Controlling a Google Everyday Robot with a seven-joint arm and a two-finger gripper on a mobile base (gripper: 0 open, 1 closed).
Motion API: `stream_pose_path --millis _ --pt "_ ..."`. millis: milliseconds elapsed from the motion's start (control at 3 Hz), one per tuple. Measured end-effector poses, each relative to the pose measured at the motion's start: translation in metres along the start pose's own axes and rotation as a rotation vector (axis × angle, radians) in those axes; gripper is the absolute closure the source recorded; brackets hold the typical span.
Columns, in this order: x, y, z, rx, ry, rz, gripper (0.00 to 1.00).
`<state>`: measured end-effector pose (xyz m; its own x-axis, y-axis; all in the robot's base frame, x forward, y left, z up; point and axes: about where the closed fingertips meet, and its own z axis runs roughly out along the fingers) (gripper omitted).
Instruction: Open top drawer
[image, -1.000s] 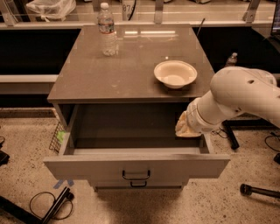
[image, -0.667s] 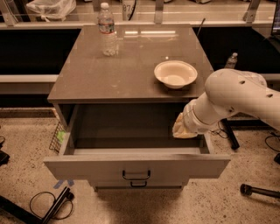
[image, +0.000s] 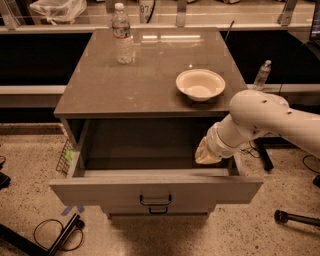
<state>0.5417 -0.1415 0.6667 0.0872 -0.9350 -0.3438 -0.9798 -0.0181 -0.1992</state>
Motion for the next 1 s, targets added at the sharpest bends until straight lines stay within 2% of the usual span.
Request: stream_pose_path --millis 333,1000 --pt "-0.001 0.045 0.004 -0.084 0.021 0.000 1.00" --pt "-0.004 0.107 -0.011 -0.171 0.051 0.003 1.00"
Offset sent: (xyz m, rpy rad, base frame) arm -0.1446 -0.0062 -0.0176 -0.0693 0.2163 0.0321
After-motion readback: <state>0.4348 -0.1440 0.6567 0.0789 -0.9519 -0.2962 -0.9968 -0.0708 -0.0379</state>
